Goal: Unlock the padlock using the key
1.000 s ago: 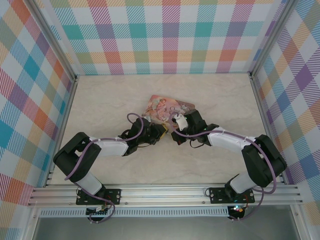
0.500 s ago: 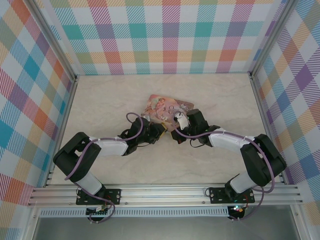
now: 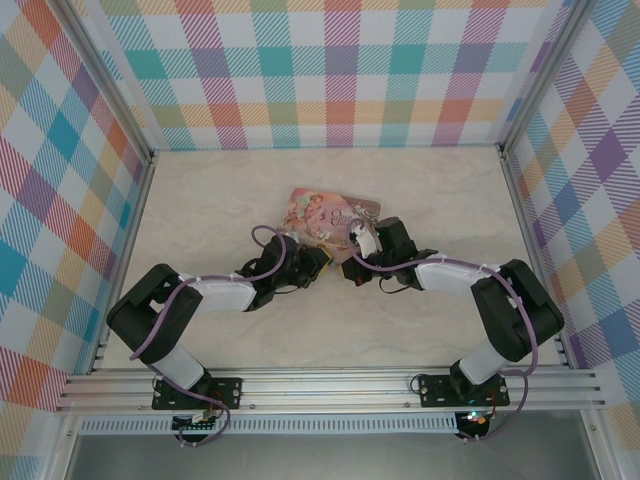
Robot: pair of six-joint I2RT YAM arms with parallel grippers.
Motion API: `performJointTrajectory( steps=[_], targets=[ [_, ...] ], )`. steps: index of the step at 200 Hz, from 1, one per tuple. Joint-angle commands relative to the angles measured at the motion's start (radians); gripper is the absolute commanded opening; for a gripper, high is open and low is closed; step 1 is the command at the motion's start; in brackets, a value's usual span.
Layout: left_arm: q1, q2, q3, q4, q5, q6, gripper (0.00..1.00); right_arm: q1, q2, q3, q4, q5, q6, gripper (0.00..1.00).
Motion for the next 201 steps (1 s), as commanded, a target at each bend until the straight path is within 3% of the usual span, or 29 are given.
performJointTrajectory(
  steps=[1, 41, 105, 201],
  targets=[
    [-0.025, -0.026, 0.013, 0.103, 0.137, 0.010, 0.00, -0.016, 0.029, 0.011, 0.100, 0.009, 0.046, 0.02],
    [-0.026, -0.020, 0.013, 0.089, 0.146, 0.025, 0.00, -0.047, 0.011, -0.021, 0.191, -0.078, 0.093, 0.02],
    [-0.026, 0.003, 0.017, 0.095, 0.159, 0.048, 0.00, -0.061, 0.010, -0.001, 0.175, -0.149, 0.112, 0.02],
    [-0.025, 0.019, 0.032, 0.086, 0.180, 0.054, 0.00, -0.031, -0.034, -0.001, 0.128, 0.008, -0.055, 0.02]
  ],
)
